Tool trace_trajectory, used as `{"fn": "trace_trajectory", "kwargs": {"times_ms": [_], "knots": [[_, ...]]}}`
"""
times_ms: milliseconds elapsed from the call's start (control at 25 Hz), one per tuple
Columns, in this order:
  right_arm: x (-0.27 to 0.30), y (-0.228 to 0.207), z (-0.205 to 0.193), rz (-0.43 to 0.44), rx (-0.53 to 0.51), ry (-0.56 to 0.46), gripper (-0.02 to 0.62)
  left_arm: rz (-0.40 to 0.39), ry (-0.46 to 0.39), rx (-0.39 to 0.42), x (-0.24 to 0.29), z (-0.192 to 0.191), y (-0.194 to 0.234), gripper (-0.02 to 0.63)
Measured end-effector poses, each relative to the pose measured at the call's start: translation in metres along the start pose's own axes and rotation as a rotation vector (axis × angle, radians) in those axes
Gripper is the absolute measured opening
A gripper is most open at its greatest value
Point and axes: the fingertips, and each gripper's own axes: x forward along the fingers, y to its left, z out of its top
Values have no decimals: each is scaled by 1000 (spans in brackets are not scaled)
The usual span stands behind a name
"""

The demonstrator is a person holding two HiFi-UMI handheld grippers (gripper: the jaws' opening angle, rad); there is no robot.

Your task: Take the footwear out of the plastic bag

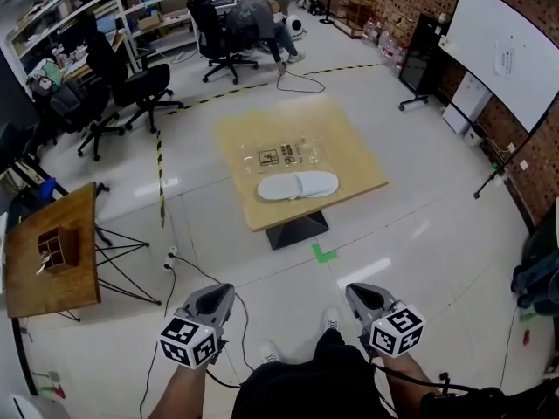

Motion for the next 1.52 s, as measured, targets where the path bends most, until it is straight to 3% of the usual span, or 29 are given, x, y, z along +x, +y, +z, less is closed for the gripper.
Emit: {"fn": "trace_trajectory", "kwargs": {"times_ms": [320, 760, 1120, 1520], "knots": [[-31, 15, -23, -43, 27, 46, 1, -43, 19, -12, -4, -21, -27, 6], [-48, 12, -18, 39, -19, 87, 0, -12, -22, -23, 2, -9, -67, 6], [-63, 1, -20, 38, 50, 33, 0, -12, -13, 17, 1, -3, -91, 6], [-76, -4, -20, 3, 37, 26, 0, -36, 1, 15, 0, -12, -106, 6]]}}
